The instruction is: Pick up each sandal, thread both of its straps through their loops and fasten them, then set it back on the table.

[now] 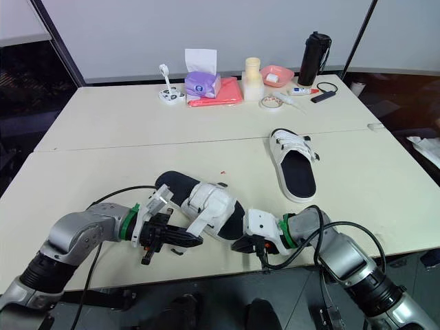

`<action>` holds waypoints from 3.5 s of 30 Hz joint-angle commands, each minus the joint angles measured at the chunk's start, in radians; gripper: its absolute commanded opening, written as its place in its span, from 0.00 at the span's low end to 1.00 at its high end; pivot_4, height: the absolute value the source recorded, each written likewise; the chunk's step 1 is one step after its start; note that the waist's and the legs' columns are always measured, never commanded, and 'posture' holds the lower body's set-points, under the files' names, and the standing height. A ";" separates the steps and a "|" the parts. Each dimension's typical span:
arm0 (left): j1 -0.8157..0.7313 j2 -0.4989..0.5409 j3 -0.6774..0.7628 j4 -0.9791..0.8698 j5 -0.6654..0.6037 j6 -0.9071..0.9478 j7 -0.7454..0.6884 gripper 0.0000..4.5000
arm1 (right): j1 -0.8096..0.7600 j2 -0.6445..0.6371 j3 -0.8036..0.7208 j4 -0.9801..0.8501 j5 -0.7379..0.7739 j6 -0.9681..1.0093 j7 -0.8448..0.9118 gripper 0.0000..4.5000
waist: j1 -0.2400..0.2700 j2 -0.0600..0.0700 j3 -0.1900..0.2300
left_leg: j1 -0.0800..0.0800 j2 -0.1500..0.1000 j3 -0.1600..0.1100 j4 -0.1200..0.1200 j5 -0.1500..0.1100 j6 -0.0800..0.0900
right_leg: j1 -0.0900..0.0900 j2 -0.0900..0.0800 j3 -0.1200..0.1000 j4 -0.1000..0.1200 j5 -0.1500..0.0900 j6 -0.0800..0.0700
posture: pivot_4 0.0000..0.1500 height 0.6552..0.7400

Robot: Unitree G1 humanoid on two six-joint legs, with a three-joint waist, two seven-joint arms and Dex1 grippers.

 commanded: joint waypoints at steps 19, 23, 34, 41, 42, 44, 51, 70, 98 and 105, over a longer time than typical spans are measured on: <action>-0.018 -0.071 0.024 0.006 0.039 -0.059 0.085 0.02 | -0.031 -0.050 -0.108 -0.003 0.025 0.022 -0.007 0.00 | 0.002 0.000 0.000 | 0.000 0.000 0.001 0.002 0.000 0.000 | -0.001 0.000 0.001 0.005 0.000 0.000 | 1.00 1.00; -0.025 -0.123 0.045 0.028 0.057 -0.087 0.152 0.02 | -0.033 -0.066 -0.187 -0.093 0.102 0.103 -0.017 0.00 | 0.002 0.000 0.000 | 0.000 -0.001 0.001 0.002 0.000 0.000 | 0.000 0.000 0.000 0.005 0.000 0.000 | 1.00 1.00; -0.012 -0.152 0.052 0.014 0.054 -0.089 0.192 0.02 | -0.099 0.050 -0.125 -0.005 0.065 0.084 -0.107 0.00 | 0.000 0.000 0.000 | 0.001 -0.001 0.001 0.002 0.000 0.000 | 0.000 0.000 0.001 0.006 0.000 0.000 | 1.00 1.00; -0.016 -0.163 0.075 0.001 0.042 -0.076 0.218 0.02 | -0.122 0.151 -0.092 0.121 0.029 0.000 -0.145 0.00 | -0.002 0.000 0.000 | 0.001 -0.001 0.001 0.002 0.001 -0.001 | -0.001 0.000 0.001 0.007 0.000 0.000 | 1.00 1.00; -0.016 -0.163 0.076 0.000 0.041 -0.075 0.219 0.02 | -0.124 0.167 -0.092 0.130 0.028 -0.008 -0.150 0.00 | -0.002 0.000 0.000 | 0.001 -0.001 0.001 0.002 0.001 -0.001 | -0.001 0.000 0.001 0.007 0.000 0.000 | 1.00 1.00; -0.016 -0.165 0.079 -0.002 0.040 -0.072 0.224 0.02 | -0.127 0.195 -0.089 0.142 0.030 -0.015 -0.156 0.00 | -0.002 0.000 0.000 | 0.001 -0.001 0.001 0.002 0.001 -0.001 | -0.001 0.000 0.001 0.007 0.000 0.000 | 1.00 1.00; -0.018 -0.166 0.083 -0.004 0.032 -0.067 0.233 0.02 | -0.117 0.294 -0.069 0.172 0.036 -0.049 -0.182 0.00 | -0.003 0.000 0.000 | 0.001 -0.001 0.001 0.002 0.001 -0.002 | -0.001 0.001 0.001 0.008 0.000 0.000 | 1.00 1.00; -0.218 -0.296 0.211 0.242 -0.113 0.029 0.223 0.02 | -0.074 0.288 0.013 0.296 -0.082 -0.160 -0.165 0.00 | -0.005 0.001 -0.001 | 0.008 -0.004 0.001 0.002 0.002 -0.002 | 0.005 0.002 0.001 0.009 0.000 0.000 | 1.00 1.00; -0.174 -0.345 0.168 0.334 -0.099 0.065 0.137 0.02 | -0.055 0.263 0.015 0.268 -0.110 -0.151 -0.164 0.00 | 0.000 0.001 -0.001 | 0.018 -0.005 0.000 0.000 0.001 -0.002 | 0.016 0.000 0.001 0.005 0.000 0.000 | 1.00 1.00; -0.159 -0.340 0.138 0.346 -0.048 0.021 0.120 0.02 | -0.054 0.254 0.016 0.260 -0.108 -0.146 -0.162 0.00 | 0.001 0.001 -0.001 | 0.018 -0.007 -0.001 0.000 0.001 -0.002 | 0.016 -0.001 0.000 0.005 -0.001 0.001 | 1.00 1.00</action>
